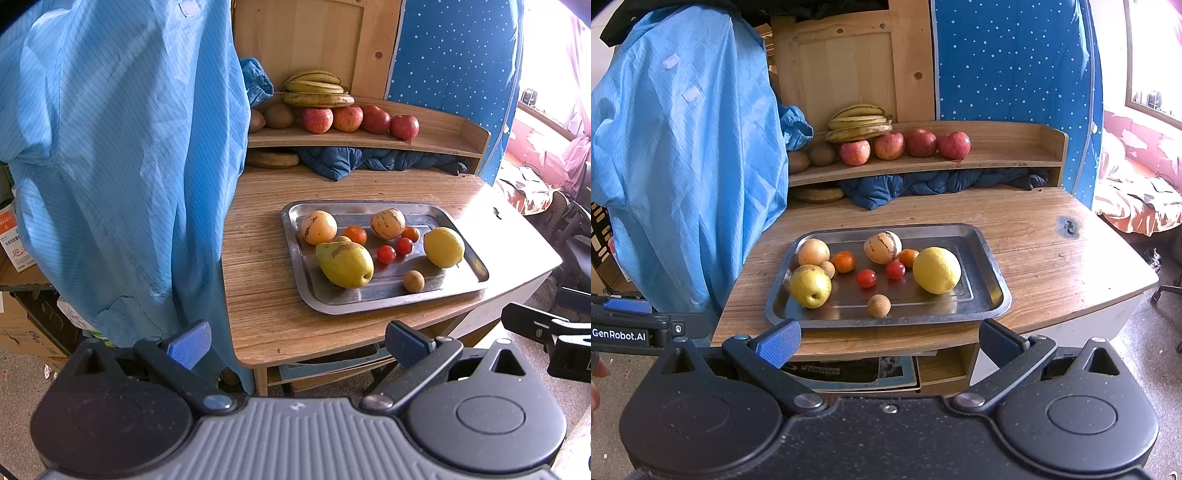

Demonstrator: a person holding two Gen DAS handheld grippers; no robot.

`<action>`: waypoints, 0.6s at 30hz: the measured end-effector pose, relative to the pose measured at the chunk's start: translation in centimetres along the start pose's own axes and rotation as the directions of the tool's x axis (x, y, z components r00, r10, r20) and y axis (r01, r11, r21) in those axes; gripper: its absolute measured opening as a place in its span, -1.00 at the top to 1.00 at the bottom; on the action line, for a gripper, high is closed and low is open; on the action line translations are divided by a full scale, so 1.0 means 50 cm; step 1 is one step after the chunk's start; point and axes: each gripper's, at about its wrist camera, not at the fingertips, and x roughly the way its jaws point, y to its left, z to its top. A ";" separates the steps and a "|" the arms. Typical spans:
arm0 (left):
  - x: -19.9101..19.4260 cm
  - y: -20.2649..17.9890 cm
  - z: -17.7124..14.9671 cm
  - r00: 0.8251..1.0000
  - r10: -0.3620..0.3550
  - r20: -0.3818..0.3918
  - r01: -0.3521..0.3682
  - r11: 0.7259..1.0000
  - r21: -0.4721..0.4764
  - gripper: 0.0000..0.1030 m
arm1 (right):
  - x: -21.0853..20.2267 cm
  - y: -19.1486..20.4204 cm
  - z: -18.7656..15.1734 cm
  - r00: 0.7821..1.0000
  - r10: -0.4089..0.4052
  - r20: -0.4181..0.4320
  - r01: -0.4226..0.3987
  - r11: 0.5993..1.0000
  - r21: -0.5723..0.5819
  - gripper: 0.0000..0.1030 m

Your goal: Organize fruits

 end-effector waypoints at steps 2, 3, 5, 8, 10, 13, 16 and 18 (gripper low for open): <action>0.000 0.000 0.000 1.000 0.000 0.000 0.000 1.000 0.000 -0.99 | 0.000 0.001 0.000 1.000 0.000 0.000 0.000 1.000 0.000 -0.99; 0.000 0.000 0.000 1.000 0.001 0.000 -0.001 1.000 0.000 -0.99 | 0.000 -0.001 0.001 1.000 0.000 0.000 0.000 1.000 0.000 -0.99; 0.001 0.000 0.000 1.000 0.001 -0.001 -0.001 1.000 -0.001 -0.99 | 0.000 -0.001 0.001 1.000 -0.001 0.000 0.001 1.000 0.000 -0.99; 0.001 0.001 0.000 1.000 0.001 -0.003 -0.001 1.000 -0.002 -0.99 | 0.000 -0.001 0.001 1.000 0.000 0.000 0.000 1.000 0.000 -0.99; 0.002 0.003 -0.001 1.000 0.001 -0.003 -0.001 1.000 -0.002 -0.99 | 0.000 -0.002 0.003 1.000 0.001 0.000 -0.001 1.000 -0.001 -0.99; 0.002 0.003 0.000 1.000 0.000 -0.004 0.000 1.000 -0.002 -0.99 | 0.001 -0.001 0.001 1.000 -0.001 0.000 0.001 1.000 0.000 -0.99; 0.002 0.003 0.001 1.000 0.000 -0.003 0.000 1.000 -0.002 -0.99 | 0.001 -0.001 0.001 1.000 0.000 -0.001 0.000 1.000 0.000 -0.99; 0.002 0.002 0.001 1.000 0.001 -0.004 -0.001 1.000 -0.002 -0.99 | 0.001 -0.001 0.001 1.000 0.000 -0.001 0.000 1.000 0.000 -0.99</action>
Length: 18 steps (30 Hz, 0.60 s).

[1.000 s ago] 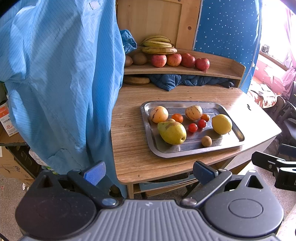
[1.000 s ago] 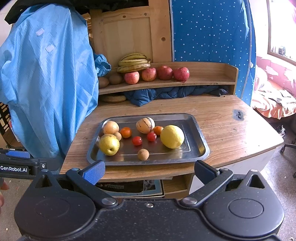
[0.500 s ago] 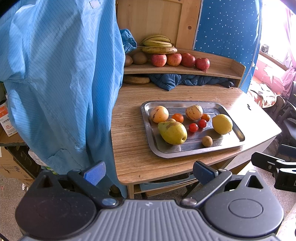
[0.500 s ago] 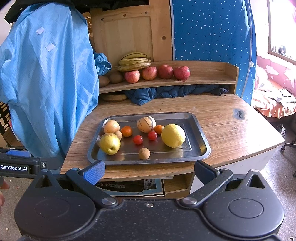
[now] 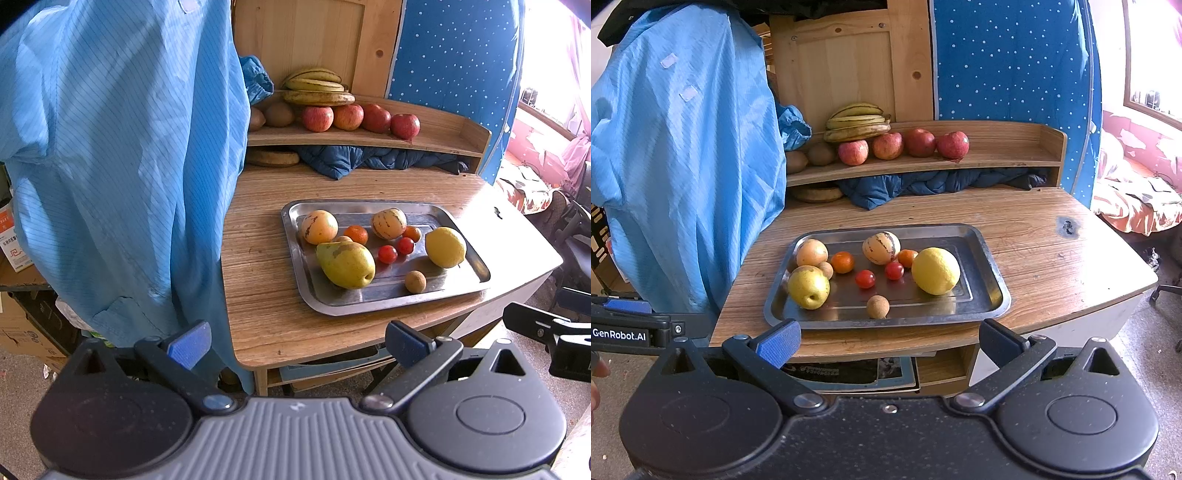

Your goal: Organize fruits

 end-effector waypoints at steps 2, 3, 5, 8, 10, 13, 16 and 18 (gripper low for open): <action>-0.001 -0.001 0.000 1.000 0.004 0.001 -0.004 1.000 0.000 -0.99 | 0.000 0.000 0.000 1.000 0.000 0.000 0.000 1.000 0.000 -0.99; -0.001 0.000 0.000 1.000 0.010 0.000 -0.010 1.000 0.002 -0.99 | 0.001 0.001 0.000 1.000 -0.001 -0.001 0.001 1.000 0.000 -0.99; -0.002 -0.001 -0.002 1.000 0.016 0.004 -0.016 1.000 0.007 -0.99 | 0.001 0.000 0.001 1.000 0.000 -0.001 0.000 1.000 0.000 -0.99; 0.000 -0.002 -0.002 1.000 0.011 0.009 -0.011 1.000 0.014 -0.99 | 0.001 -0.001 0.001 1.000 -0.001 -0.001 0.001 1.000 0.000 -0.99; 0.001 -0.005 0.000 1.000 0.013 0.012 -0.013 1.000 0.020 -0.99 | 0.001 0.000 0.001 1.000 -0.001 -0.002 0.001 1.000 0.000 -0.99; 0.002 -0.008 0.004 1.000 0.009 0.010 -0.010 1.000 0.021 -0.99 | 0.005 0.001 -0.001 1.000 -0.002 -0.004 0.002 1.000 0.000 -0.99; 0.004 -0.009 0.005 1.000 0.000 0.005 0.000 1.000 0.021 -0.99 | 0.004 0.001 -0.002 1.000 -0.004 -0.004 0.004 1.000 0.001 -0.99; 0.005 -0.010 0.005 1.000 -0.008 0.004 0.008 1.000 0.022 -0.99 | 0.007 -0.002 -0.003 1.000 -0.005 -0.005 0.005 1.000 0.003 -0.99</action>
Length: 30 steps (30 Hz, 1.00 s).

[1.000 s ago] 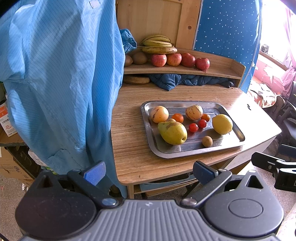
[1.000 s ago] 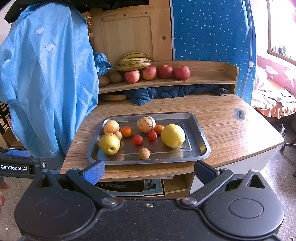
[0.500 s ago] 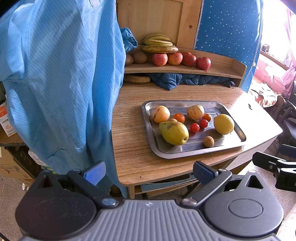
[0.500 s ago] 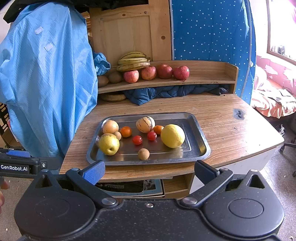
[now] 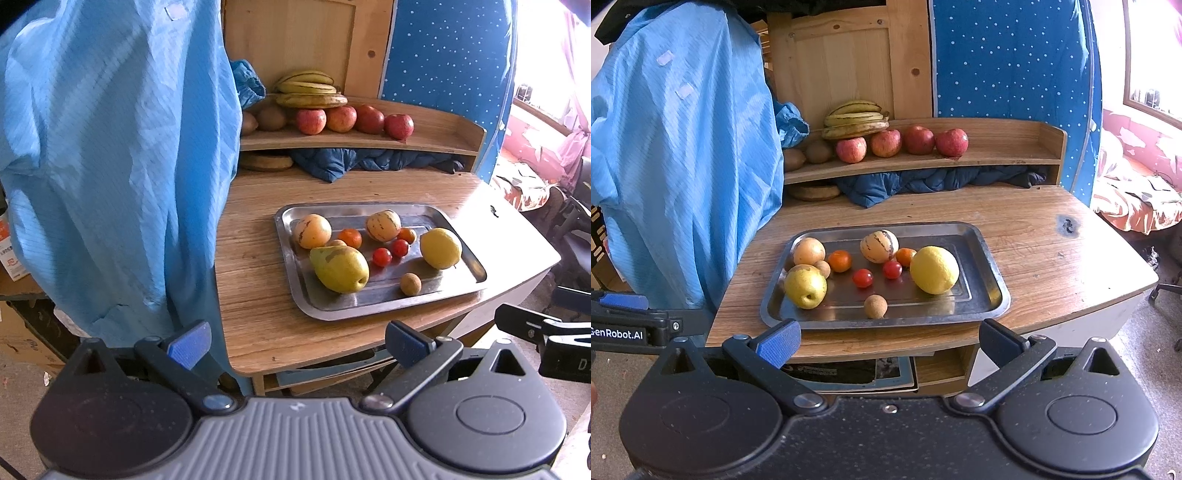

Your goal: Organize fruits

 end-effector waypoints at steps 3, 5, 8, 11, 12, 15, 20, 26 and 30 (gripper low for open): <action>0.000 -0.002 0.000 1.000 -0.007 -0.001 0.007 1.000 0.002 -0.99 | 0.004 -0.006 0.000 1.000 -0.002 -0.002 0.002 1.000 0.002 -0.99; 0.001 -0.003 0.000 1.000 -0.011 -0.004 0.011 1.000 0.002 -0.99 | 0.005 -0.008 -0.002 1.000 -0.004 -0.003 0.004 1.000 0.003 -0.99; 0.004 -0.005 0.001 1.000 -0.026 -0.016 0.026 1.000 0.002 -0.99 | 0.007 -0.010 0.002 1.000 -0.006 -0.005 0.006 1.000 0.006 -0.99; 0.006 -0.008 0.000 0.999 -0.033 -0.024 0.033 0.999 0.005 -0.99 | 0.006 -0.011 0.001 1.000 -0.007 -0.006 0.007 1.000 0.006 -0.99; 0.006 -0.009 0.000 0.999 -0.034 -0.025 0.034 0.999 0.005 -0.99 | 0.007 -0.010 0.002 1.000 -0.006 -0.005 0.006 1.000 0.005 -0.99; 0.007 -0.009 0.000 0.999 -0.035 -0.027 0.035 0.999 0.003 -0.99 | 0.007 -0.010 0.002 1.000 -0.006 -0.006 0.007 1.000 0.005 -0.99; 0.006 -0.009 0.000 0.999 -0.038 -0.027 0.038 0.999 -0.001 -0.99 | 0.007 -0.011 0.002 1.000 -0.006 -0.007 0.006 1.000 0.005 -0.99; 0.006 -0.010 0.000 0.999 -0.042 -0.028 0.042 0.999 -0.004 -0.99 | 0.006 -0.012 0.001 1.000 -0.007 -0.009 0.007 1.000 0.008 -0.99; 0.005 -0.007 -0.001 0.999 -0.049 -0.024 0.048 0.999 -0.021 -0.99 | 0.006 -0.012 0.001 1.000 -0.007 -0.010 0.007 1.000 0.008 -0.99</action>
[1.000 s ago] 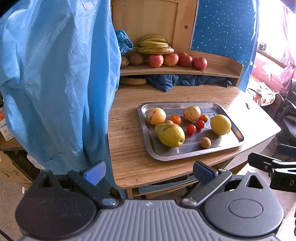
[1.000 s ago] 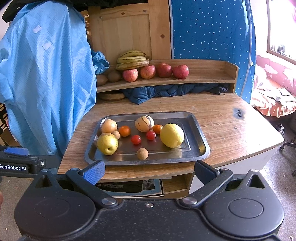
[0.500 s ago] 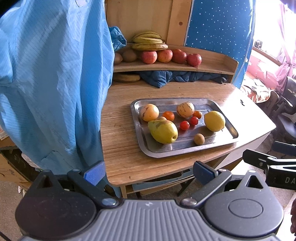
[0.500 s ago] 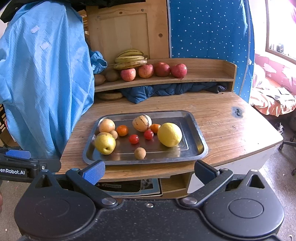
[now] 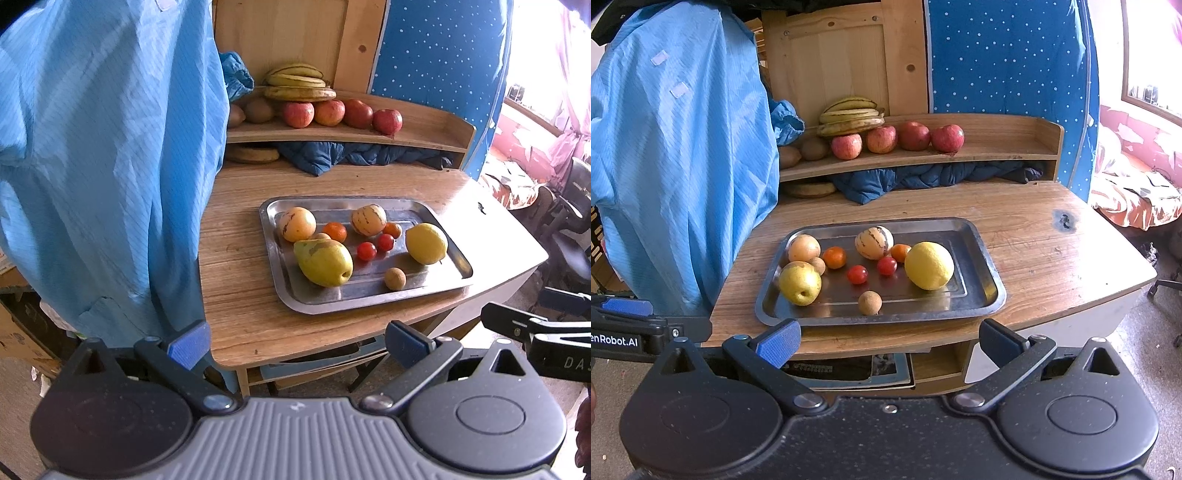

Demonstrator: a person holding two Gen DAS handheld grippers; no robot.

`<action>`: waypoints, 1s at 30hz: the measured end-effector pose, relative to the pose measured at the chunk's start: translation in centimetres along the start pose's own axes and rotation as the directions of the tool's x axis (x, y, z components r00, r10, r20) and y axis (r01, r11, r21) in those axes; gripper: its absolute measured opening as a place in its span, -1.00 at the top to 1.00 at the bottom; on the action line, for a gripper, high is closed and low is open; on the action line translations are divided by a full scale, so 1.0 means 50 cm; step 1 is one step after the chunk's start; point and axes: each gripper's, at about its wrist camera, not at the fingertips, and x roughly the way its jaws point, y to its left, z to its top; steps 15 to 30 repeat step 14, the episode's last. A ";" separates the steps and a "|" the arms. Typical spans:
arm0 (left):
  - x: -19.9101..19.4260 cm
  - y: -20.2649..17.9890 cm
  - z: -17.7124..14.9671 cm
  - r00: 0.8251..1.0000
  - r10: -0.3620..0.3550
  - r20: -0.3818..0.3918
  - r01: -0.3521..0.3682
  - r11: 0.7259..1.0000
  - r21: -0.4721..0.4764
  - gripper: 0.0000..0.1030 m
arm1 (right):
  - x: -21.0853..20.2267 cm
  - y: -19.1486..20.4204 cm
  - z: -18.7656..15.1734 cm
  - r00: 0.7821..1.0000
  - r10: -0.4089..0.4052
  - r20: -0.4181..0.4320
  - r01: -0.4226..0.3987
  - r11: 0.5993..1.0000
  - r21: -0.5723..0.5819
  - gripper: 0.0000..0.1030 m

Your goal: Organize fruits

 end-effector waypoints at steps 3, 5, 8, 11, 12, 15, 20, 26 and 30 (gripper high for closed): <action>0.002 0.005 0.001 1.000 -0.004 -0.005 0.004 1.000 -0.015 -0.99 | 0.002 -0.002 -0.003 1.000 0.000 -0.004 0.000 1.000 0.002 -0.99; 0.003 0.006 0.002 1.000 -0.004 -0.006 0.004 1.000 -0.021 -0.99 | 0.004 -0.002 -0.004 1.000 0.000 -0.007 0.000 1.000 0.004 -0.99; 0.005 0.006 0.003 1.000 -0.003 -0.007 0.003 1.000 -0.021 -0.99 | 0.005 -0.004 -0.005 1.000 0.000 -0.009 0.000 1.000 0.005 -0.99; 0.007 0.006 0.003 1.000 -0.002 -0.007 0.002 1.000 -0.022 -0.99 | 0.008 -0.003 -0.004 1.000 0.000 -0.013 0.000 1.000 0.006 -0.99; 0.009 0.005 0.004 1.000 0.000 -0.009 0.000 1.000 -0.023 -0.99 | 0.010 -0.003 -0.003 1.000 0.000 -0.014 0.001 1.000 0.007 -0.99; 0.013 0.005 0.006 1.000 0.002 -0.013 -0.002 1.000 -0.025 -0.99 | 0.013 -0.003 -0.001 1.000 -0.001 -0.017 0.001 1.000 0.008 -0.99; 0.013 0.005 0.006 1.000 0.002 -0.013 -0.002 1.000 -0.025 -0.99 | 0.013 -0.003 -0.001 1.000 -0.001 -0.017 0.001 1.000 0.008 -0.99; 0.013 0.005 0.006 1.000 0.002 -0.013 -0.002 1.000 -0.025 -0.99 | 0.013 -0.003 -0.001 1.000 -0.001 -0.017 0.001 1.000 0.008 -0.99; 0.013 0.005 0.006 1.000 0.002 -0.013 -0.002 1.000 -0.025 -0.99 | 0.013 -0.003 -0.001 1.000 -0.001 -0.017 0.001 1.000 0.008 -0.99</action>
